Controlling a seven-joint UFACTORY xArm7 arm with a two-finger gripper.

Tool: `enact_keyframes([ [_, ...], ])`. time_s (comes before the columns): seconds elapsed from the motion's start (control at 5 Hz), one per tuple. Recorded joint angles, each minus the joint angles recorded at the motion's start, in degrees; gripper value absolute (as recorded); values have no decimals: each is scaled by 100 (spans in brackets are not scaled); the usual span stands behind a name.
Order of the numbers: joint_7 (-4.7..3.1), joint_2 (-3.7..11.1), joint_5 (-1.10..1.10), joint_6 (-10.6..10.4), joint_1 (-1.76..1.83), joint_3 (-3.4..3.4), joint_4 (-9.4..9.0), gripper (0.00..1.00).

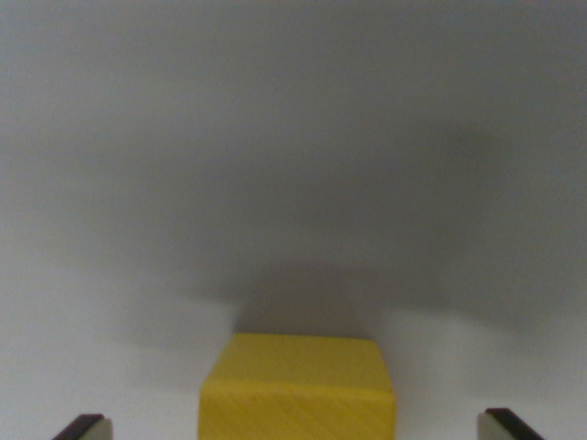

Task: Pick yellow cube

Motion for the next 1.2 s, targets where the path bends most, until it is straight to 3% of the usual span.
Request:
enact_keyframes([
  [0.6, 54, 137, 0, -213, 32, 34, -99, 0],
  [1.2, 67, 170, 0, -264, 40, 42, -122, 0],
])
